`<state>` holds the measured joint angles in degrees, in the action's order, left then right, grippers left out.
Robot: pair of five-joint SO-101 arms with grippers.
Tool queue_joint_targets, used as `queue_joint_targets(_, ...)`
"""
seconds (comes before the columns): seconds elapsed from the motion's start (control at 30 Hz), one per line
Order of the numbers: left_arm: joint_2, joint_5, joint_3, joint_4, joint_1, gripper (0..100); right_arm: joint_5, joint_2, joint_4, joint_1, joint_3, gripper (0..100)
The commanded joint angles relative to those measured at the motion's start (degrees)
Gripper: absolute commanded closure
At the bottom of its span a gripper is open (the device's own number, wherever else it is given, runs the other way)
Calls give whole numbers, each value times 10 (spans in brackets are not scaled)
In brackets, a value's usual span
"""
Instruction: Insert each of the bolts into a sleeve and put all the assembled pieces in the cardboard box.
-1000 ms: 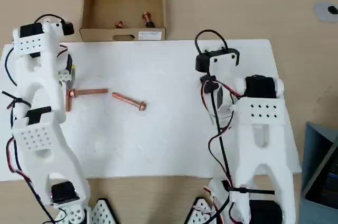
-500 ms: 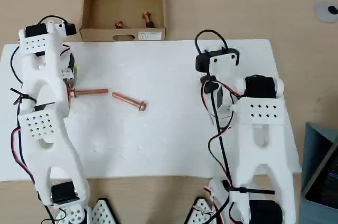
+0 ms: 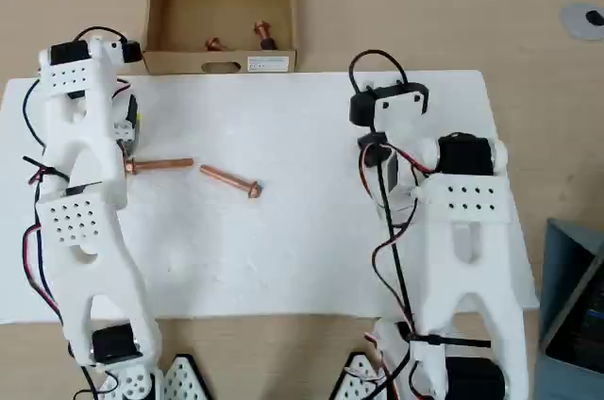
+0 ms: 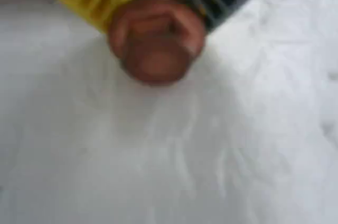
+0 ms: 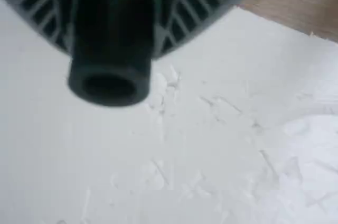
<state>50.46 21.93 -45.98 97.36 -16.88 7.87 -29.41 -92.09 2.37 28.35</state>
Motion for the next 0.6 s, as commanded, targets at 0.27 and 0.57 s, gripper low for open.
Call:
queue_joint_targets(0.27, -213, -72, -3, 22, 28, 995, -4, -19, -62, 6, -144, 988)
queue_joint_targets(0.57, -385, -84, 65, 31, 65, 997, -4, -22, -103, 2, -196, 988)
